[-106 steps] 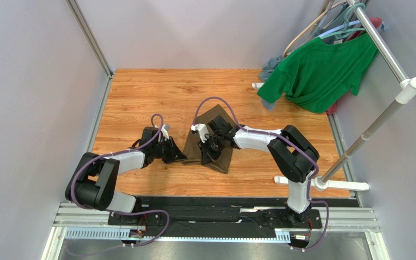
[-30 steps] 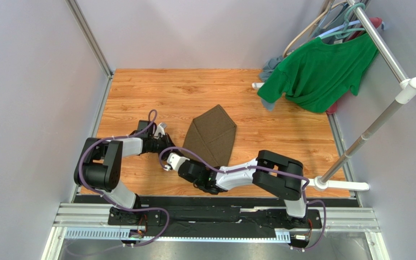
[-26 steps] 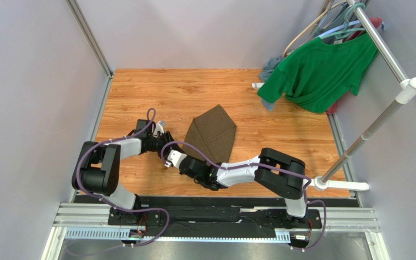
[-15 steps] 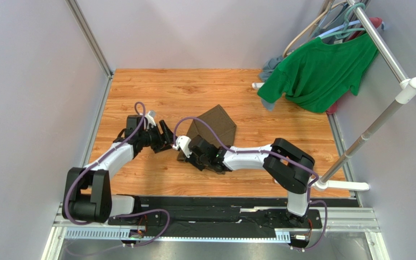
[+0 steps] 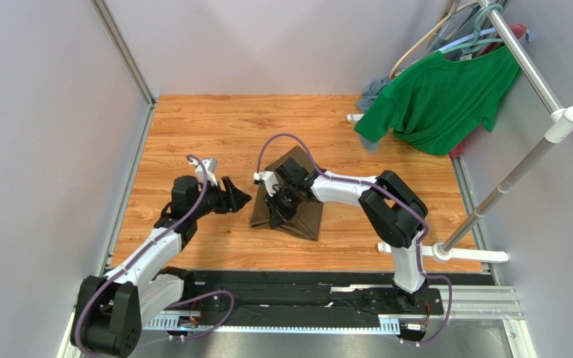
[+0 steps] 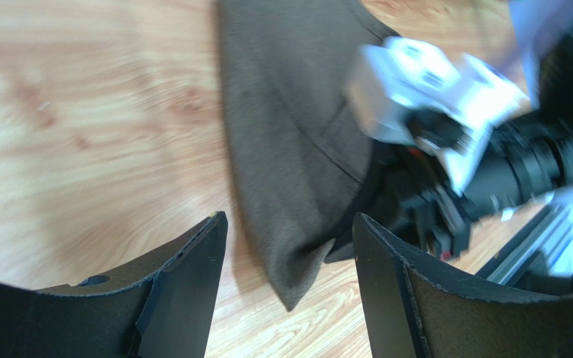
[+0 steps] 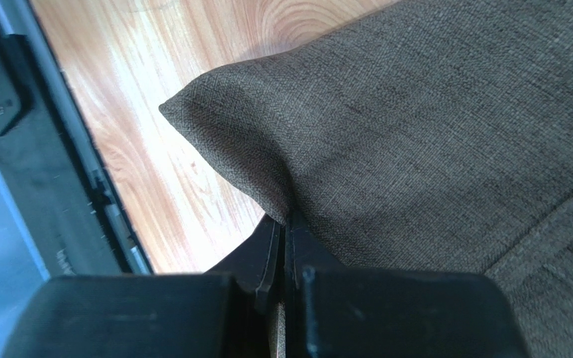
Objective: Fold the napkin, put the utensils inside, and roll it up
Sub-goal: Roll the napkin with the utensil
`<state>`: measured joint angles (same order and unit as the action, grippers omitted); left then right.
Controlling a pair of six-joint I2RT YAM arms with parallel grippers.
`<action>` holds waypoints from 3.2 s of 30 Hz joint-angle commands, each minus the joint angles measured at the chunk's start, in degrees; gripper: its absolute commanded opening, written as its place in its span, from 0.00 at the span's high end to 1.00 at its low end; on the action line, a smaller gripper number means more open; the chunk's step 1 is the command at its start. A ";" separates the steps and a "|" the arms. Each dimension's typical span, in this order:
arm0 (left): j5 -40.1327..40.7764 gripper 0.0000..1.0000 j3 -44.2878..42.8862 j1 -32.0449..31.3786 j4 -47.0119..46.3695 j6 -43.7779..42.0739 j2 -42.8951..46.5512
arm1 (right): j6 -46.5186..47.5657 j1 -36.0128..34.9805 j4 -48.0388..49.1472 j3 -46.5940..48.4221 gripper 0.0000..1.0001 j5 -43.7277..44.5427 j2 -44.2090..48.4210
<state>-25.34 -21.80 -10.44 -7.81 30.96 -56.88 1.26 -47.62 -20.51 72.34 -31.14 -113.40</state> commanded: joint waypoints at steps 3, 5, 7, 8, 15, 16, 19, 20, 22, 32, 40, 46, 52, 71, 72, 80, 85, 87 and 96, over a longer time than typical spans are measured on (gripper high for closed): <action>-2.69 0.30 1.93 -5.47 -9.58 -10.12 1.95 | -2.65 4.97 -6.11 5.35 1.00 -15.51 -5.32; -4.70 0.30 2.73 -6.61 -11.69 -11.70 1.69 | -2.58 6.13 -7.25 7.54 1.00 -17.55 -6.47; -5.85 0.30 3.26 -7.49 -13.27 -12.94 0.29 | -1.79 7.36 -9.45 9.04 1.00 -19.39 -8.32; -7.60 0.30 3.00 -7.75 -13.45 -13.12 -0.41 | -1.78 7.97 -9.98 10.36 1.00 -20.45 -9.02; -9.28 0.30 0.27 -10.13 -15.03 -13.82 -7.62 | -1.52 12.10 -14.19 15.63 1.00 -28.71 -14.65; -9.63 0.30 0.10 -10.22 -15.82 -13.73 -9.02 | -1.43 12.46 -14.46 16.08 1.00 -29.50 -15.26; -9.81 0.30 -1.13 -10.66 -16.09 -13.73 -12.10 | -1.43 14.04 -15.78 17.74 1.00 -32.32 -17.63; -9.55 0.30 -1.66 -10.92 -16.35 -13.82 -12.72 | -1.52 14.56 -16.48 18.01 1.00 -32.76 -18.42; -8.41 0.30 -2.54 -12.06 -16.62 -14.96 -14.47 | 0.05 15.01 -17.28 18.80 1.00 -33.64 -19.13; -3.39 0.30 -6.58 -16.19 -17.68 -19.18 -19.13 | 0.15 16.32 -19.39 20.48 1.00 -36.19 -21.51; -2.97 0.34 -8.69 -17.51 -16.18 -19.71 -24.15 | -0.03 17.47 -20.18 20.83 1.00 -37.42 -22.47; -2.26 0.34 -9.84 -18.04 -15.57 -19.80 -26.61 | -0.03 17.64 -20.62 21.79 1.00 -37.42 -23.00; -0.94 0.40 -12.30 -18.48 -11.35 -20.41 -29.25 | 0.15 17.82 -21.59 23.37 1.00 -37.86 -23.53; 2.23 0.63 -15.37 -20.24 -2.56 -21.12 -32.24 | 0.06 19.40 -21.94 24.26 1.00 -38.30 -24.67; 2.84 0.67 -15.64 -20.24 -2.21 -21.20 -32.85 | 0.24 19.40 -22.03 24.26 1.00 -38.30 -24.50; 3.89 1.00 -19.94 -20.15 3.84 -21.21 -36.72 | 0.59 19.49 -21.94 23.99 0.99 -37.86 -21.86; 2.06 1.00 -23.36 -20.15 7.63 -20.41 -38.74 | 0.68 19.40 -21.68 22.24 0.66 -35.67 -16.43; 1.44 1.00 -24.07 -20.15 9.92 -19.80 -39.44 | 0.50 19.49 -21.24 20.14 0.59 -33.65 -13.87; -1.02 1.00 -27.42 -18.04 16.25 -18.31 -41.38 | -4.50 21.77 -12.72 6.00 0.44 -23.54 3.52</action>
<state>-24.16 -48.23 -29.80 2.79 11.46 -96.73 -0.05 -27.35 -39.20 84.09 -60.31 -118.48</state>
